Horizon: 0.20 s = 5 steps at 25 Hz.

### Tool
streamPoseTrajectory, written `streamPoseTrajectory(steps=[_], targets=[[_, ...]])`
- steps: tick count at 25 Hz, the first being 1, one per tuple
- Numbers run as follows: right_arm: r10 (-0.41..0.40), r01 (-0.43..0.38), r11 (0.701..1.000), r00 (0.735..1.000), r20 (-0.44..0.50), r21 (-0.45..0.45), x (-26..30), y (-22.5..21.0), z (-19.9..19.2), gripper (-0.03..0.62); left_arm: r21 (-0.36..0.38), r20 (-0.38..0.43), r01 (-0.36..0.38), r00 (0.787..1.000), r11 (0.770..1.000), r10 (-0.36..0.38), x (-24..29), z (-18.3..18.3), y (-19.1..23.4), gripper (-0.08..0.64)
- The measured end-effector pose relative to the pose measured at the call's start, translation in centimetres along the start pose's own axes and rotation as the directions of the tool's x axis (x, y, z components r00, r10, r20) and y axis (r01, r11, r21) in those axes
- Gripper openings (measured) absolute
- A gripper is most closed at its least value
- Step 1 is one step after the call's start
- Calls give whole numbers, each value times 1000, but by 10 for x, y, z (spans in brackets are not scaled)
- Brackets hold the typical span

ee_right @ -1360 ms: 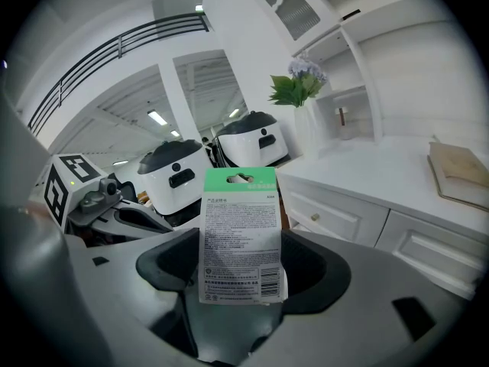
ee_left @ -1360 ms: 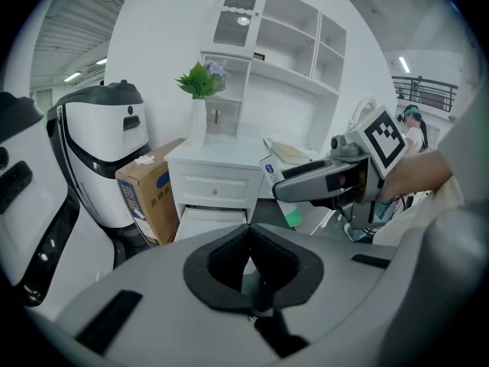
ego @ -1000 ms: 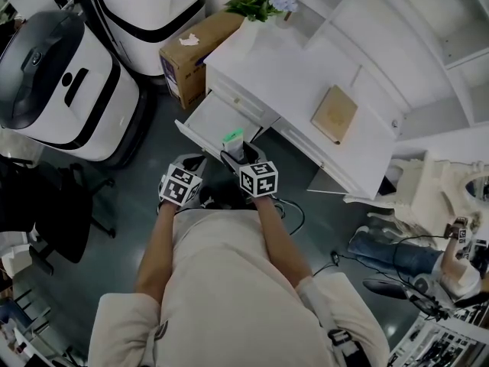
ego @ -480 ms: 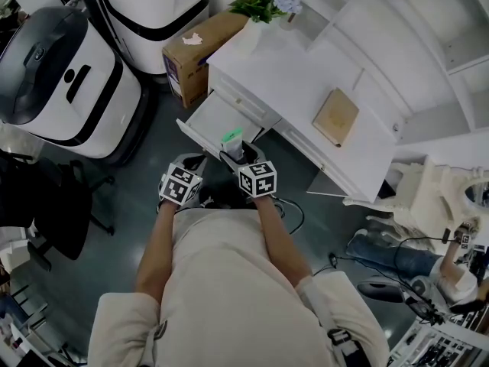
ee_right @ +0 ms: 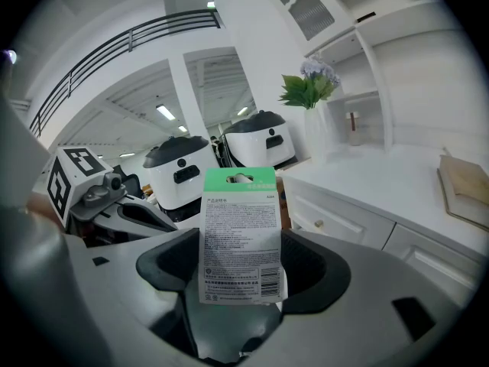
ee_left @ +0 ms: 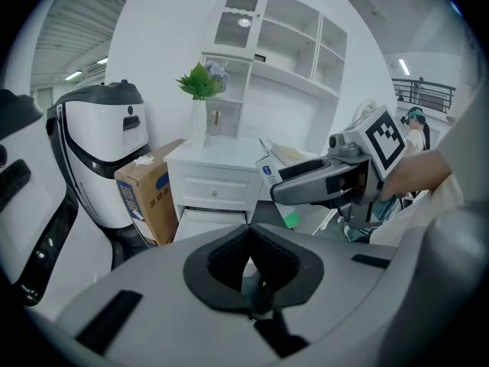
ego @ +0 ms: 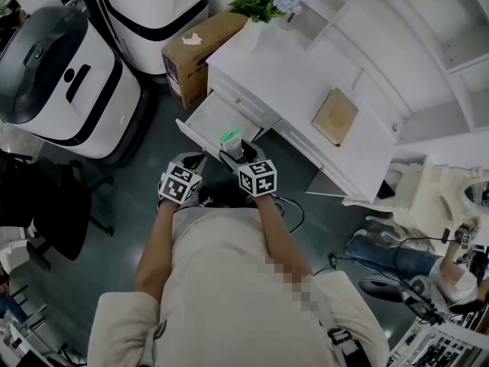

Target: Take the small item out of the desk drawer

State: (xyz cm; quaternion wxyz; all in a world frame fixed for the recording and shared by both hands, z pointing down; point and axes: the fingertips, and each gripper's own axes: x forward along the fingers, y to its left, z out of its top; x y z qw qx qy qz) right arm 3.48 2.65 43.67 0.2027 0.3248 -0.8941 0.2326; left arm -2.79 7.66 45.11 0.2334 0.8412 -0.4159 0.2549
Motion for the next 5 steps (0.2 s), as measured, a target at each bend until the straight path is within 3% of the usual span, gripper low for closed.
streamPoseTrajectory(steps=[5], targets=[[-3, 3, 1000, 1000, -4, -7, 2, 2, 2, 348, -4, 8, -6, 1000, 1000, 6, -2, 3, 4, 15]])
